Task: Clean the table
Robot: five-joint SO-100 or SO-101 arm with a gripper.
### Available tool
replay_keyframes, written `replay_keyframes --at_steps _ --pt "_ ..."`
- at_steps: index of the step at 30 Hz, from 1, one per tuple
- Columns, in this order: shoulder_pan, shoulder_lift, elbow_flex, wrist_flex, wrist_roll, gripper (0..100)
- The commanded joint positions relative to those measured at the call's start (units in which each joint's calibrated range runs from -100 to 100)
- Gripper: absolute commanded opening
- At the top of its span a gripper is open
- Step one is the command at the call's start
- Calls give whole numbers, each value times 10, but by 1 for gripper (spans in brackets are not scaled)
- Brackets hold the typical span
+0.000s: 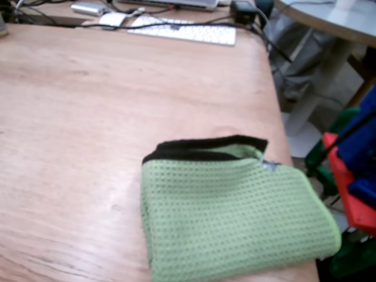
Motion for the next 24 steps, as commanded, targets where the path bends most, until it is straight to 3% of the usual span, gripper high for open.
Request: replay_keyframes --at_steps 1,4,14,20,24 --pt "-7 106 -29 1 10 30" --pt "-12 179 -30 1 10 43" --pt "-147 419 -71 -13 13 43" --pt "-145 579 -238 -31 13 43" --pt "-130 645 -233 -20 13 43"
